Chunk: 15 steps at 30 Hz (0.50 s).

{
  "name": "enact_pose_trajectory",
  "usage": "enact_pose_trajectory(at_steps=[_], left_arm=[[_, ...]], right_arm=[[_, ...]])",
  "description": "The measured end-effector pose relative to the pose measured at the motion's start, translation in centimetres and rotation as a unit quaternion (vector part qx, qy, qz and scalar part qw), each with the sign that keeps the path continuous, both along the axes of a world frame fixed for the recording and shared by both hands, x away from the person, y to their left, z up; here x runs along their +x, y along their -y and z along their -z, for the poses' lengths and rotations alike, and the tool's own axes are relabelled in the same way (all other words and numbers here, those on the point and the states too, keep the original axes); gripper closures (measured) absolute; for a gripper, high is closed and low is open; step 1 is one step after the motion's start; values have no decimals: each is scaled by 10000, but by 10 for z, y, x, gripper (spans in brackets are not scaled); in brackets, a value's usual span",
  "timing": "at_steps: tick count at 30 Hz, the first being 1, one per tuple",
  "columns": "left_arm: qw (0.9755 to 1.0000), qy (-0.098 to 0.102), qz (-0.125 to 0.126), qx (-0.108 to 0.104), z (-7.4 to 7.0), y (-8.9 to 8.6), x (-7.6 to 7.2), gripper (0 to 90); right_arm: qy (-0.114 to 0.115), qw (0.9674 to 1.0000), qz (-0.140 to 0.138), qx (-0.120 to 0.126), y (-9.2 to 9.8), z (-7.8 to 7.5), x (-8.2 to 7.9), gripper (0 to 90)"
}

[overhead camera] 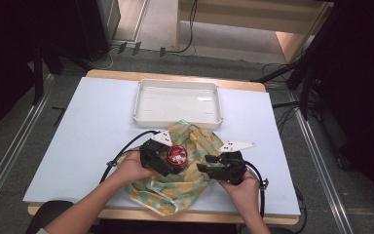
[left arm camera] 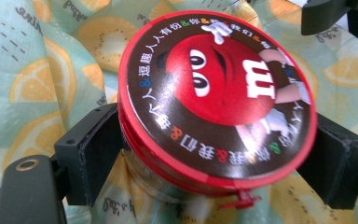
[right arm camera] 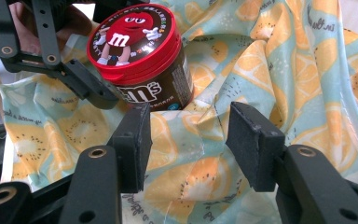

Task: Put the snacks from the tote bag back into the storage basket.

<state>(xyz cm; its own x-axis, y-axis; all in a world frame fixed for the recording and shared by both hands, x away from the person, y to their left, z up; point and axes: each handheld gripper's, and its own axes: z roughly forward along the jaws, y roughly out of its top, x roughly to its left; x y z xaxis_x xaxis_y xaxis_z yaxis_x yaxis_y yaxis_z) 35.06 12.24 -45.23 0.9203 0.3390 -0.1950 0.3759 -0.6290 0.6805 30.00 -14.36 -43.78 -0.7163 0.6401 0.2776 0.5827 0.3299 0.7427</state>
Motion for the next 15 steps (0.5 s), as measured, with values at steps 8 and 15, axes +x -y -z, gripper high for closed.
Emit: enact_pose_trajectory(at_steps=[8, 15], left_arm=[[10000, 70, -10, -64, 9, 2, 1, 176], [9999, 97, 17, 48, 17, 5, 2, 183]], right_arm=[[-10, 10000, -12, -31, -2, 2, -1, 507], [-43, 10000, -8, -14, -2, 4, 1, 499]])
